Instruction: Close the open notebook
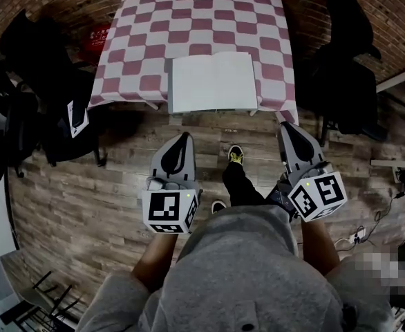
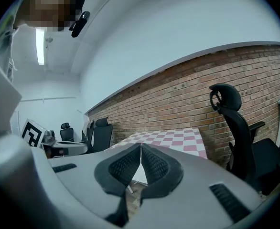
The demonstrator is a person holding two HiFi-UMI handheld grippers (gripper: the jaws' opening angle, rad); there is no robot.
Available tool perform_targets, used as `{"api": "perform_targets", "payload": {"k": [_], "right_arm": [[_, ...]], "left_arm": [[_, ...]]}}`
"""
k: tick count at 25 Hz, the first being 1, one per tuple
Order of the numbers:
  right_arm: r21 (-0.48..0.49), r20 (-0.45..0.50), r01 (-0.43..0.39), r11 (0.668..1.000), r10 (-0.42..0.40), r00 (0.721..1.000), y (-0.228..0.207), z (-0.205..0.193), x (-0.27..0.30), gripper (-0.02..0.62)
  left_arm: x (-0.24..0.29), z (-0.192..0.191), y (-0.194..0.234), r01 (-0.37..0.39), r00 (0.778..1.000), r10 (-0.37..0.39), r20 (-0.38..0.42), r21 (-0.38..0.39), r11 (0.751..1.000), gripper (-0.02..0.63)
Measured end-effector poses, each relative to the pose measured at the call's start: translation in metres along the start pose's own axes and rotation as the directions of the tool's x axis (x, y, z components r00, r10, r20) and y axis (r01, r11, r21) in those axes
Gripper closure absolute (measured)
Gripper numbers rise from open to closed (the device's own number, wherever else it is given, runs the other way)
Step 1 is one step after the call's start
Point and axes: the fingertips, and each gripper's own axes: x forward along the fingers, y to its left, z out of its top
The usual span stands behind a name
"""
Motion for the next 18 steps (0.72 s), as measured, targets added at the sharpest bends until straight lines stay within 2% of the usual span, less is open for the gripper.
{"api": "perform_targets", "payload": {"k": [8, 18], "right_arm": [[0.001, -0.013, -0.053, 0.999, 0.053, 0.999, -0.023, 0.015, 0.047, 0.569], [0.019, -0.029, -0.073, 0.997, 0.074, 0.997, -0.057, 0.030, 0.091, 0.569]], "left_arm": [[0.038, 0.013, 0.015, -0.046, 0.998, 0.046, -0.034, 0.000, 0.999, 0.595], [0.087, 0.034, 0.032, -0.087, 0.995, 0.086, -0.048, -0.007, 0.996, 0.595]]}}
